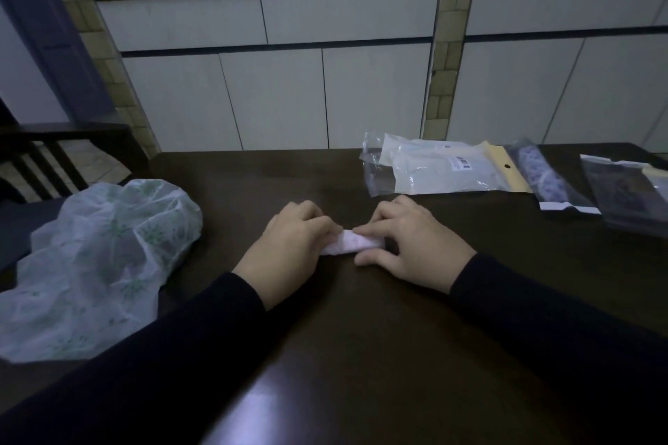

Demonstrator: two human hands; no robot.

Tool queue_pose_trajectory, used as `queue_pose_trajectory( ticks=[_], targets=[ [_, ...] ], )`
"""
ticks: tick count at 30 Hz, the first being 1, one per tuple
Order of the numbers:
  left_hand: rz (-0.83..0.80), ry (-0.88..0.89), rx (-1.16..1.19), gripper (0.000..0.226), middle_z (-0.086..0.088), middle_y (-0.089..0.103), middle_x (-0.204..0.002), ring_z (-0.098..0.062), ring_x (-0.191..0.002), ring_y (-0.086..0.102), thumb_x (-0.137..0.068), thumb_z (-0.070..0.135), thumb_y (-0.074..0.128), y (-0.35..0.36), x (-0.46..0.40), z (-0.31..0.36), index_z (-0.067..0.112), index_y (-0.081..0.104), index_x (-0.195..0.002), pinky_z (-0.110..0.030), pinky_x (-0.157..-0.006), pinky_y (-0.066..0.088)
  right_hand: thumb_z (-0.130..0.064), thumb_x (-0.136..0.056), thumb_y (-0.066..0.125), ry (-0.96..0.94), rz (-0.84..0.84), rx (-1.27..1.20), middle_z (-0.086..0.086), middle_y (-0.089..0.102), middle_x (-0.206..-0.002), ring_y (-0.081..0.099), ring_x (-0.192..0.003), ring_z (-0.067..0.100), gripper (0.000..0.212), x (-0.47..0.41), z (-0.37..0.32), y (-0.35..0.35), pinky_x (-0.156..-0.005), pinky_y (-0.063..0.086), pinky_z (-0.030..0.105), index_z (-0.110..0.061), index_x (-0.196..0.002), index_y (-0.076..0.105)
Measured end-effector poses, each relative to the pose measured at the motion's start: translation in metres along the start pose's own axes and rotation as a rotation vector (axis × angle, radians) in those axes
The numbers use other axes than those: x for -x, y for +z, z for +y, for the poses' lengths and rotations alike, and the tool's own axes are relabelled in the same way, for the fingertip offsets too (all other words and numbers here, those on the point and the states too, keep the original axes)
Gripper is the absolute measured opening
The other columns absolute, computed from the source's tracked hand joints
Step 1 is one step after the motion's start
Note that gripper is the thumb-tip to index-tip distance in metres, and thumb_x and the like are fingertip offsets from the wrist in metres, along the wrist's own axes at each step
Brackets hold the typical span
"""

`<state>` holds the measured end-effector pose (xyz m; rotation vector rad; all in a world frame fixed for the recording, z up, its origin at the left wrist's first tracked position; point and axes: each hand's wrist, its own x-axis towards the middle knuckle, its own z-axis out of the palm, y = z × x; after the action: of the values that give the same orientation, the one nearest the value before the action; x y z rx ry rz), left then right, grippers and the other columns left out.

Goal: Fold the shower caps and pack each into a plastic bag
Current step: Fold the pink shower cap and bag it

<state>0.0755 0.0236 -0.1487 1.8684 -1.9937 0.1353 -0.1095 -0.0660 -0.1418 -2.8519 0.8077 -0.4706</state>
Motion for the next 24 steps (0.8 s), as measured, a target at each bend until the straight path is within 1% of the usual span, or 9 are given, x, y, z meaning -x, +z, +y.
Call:
queue_pose_trajectory(
  ticks=[2, 4, 7, 9, 11, 13, 15, 19, 24],
  targets=[
    [-0.029, 0.021, 0.008, 0.026, 0.0, 0.056, -0.107, -0.018, -0.095, 0.049, -0.093, 0.009, 0.053, 0.002, 0.002, -0.003, 0.019, 0.066, -0.113, -0.036, -0.087, 0.043, -0.049, -0.088, 0.058, 0.004, -0.078, -0.051, -0.01, 0.049, -0.102, 0.036, -0.097, 0.004, 0.039, 0.0, 0.001, -0.004, -0.079, 0.027, 0.018, -0.037, -0.125, 0.058],
    [-0.071, 0.03, 0.077, 0.024, 0.004, 0.053, -0.107, -0.014, -0.097, 0.049, -0.097, 0.015, 0.048, 0.002, 0.004, -0.004, 0.021, 0.063, -0.114, -0.029, -0.089, 0.041, -0.046, -0.09, 0.056, -0.006, -0.101, -0.041, -0.01, 0.049, -0.1, 0.036, -0.094, 0.003, 0.035, -0.001, 0.0, -0.006, -0.076, 0.027, 0.018, -0.037, -0.124, 0.059],
    [-0.127, -0.005, 0.168, 0.033, 0.014, 0.049, -0.105, -0.004, -0.099, 0.049, -0.09, 0.053, 0.046, 0.002, 0.008, -0.004, 0.034, 0.061, -0.112, -0.025, -0.089, 0.041, -0.045, -0.093, 0.051, -0.071, -0.097, 0.031, -0.012, 0.047, -0.098, 0.032, -0.088, -0.001, 0.034, 0.0, 0.002, -0.008, -0.069, 0.031, 0.013, -0.034, -0.125, 0.058],
    [-0.097, -0.014, 0.178, 0.036, 0.017, 0.049, -0.099, -0.002, -0.094, 0.05, -0.08, 0.064, 0.054, 0.003, 0.009, -0.005, 0.041, 0.061, -0.107, -0.023, -0.082, 0.043, -0.044, -0.094, 0.05, -0.123, -0.092, 0.057, -0.013, 0.046, -0.096, 0.029, -0.085, -0.003, 0.035, 0.002, 0.005, -0.009, -0.07, 0.032, 0.008, -0.033, -0.126, 0.058],
    [-0.052, 0.0, 0.164, 0.032, 0.016, 0.048, -0.093, -0.002, -0.086, 0.051, -0.08, 0.06, 0.06, 0.003, 0.009, -0.004, 0.041, 0.064, -0.105, -0.02, -0.074, 0.043, -0.043, -0.095, 0.049, -0.155, -0.089, 0.065, -0.012, 0.048, -0.096, 0.029, -0.084, -0.003, 0.035, 0.003, 0.007, -0.01, -0.07, 0.032, 0.008, -0.031, -0.126, 0.058],
    [-0.018, 0.04, 0.126, 0.029, 0.016, 0.047, -0.088, -0.002, -0.08, 0.051, -0.084, 0.054, 0.059, 0.003, 0.009, 0.001, 0.04, 0.065, -0.109, -0.017, -0.068, 0.041, -0.042, -0.095, 0.048, -0.16, -0.09, 0.053, -0.012, 0.048, -0.095, 0.03, -0.083, -0.002, 0.033, 0.004, 0.009, -0.011, -0.071, 0.032, 0.007, -0.03, -0.125, 0.059],
    [0.022, 0.077, 0.096, 0.029, 0.018, 0.049, -0.09, -0.002, -0.08, 0.053, -0.088, 0.05, 0.057, 0.005, 0.011, 0.006, 0.04, 0.065, -0.113, -0.015, -0.069, 0.041, -0.041, -0.095, 0.05, -0.139, -0.096, 0.009, -0.012, 0.05, -0.093, 0.034, -0.08, 0.0, 0.032, 0.006, 0.011, -0.014, -0.073, 0.031, 0.005, -0.03, -0.123, 0.06],
    [0.126, 0.09, 0.111, 0.028, 0.015, 0.064, -0.101, 0.002, -0.087, 0.054, -0.089, 0.043, 0.06, 0.013, 0.008, 0.021, 0.037, 0.067, -0.115, -0.018, -0.076, 0.044, -0.044, -0.088, 0.059, -0.052, -0.083, -0.12, -0.017, 0.054, -0.089, 0.044, -0.084, -0.008, 0.032, 0.014, 0.021, -0.023, -0.071, 0.035, 0.008, -0.034, -0.119, 0.063],
    [0.177, 0.122, 0.12, 0.024, 0.017, 0.067, -0.097, 0.007, -0.081, 0.047, -0.085, 0.036, 0.064, 0.018, -0.016, 0.053, 0.036, 0.07, -0.109, -0.008, -0.071, 0.032, -0.047, -0.081, 0.066, 0.104, 0.027, -0.29, -0.017, 0.064, -0.099, 0.055, -0.092, -0.004, 0.034, 0.038, 0.047, -0.043, -0.079, 0.042, 0.013, -0.033, -0.113, 0.067]
  ],
)
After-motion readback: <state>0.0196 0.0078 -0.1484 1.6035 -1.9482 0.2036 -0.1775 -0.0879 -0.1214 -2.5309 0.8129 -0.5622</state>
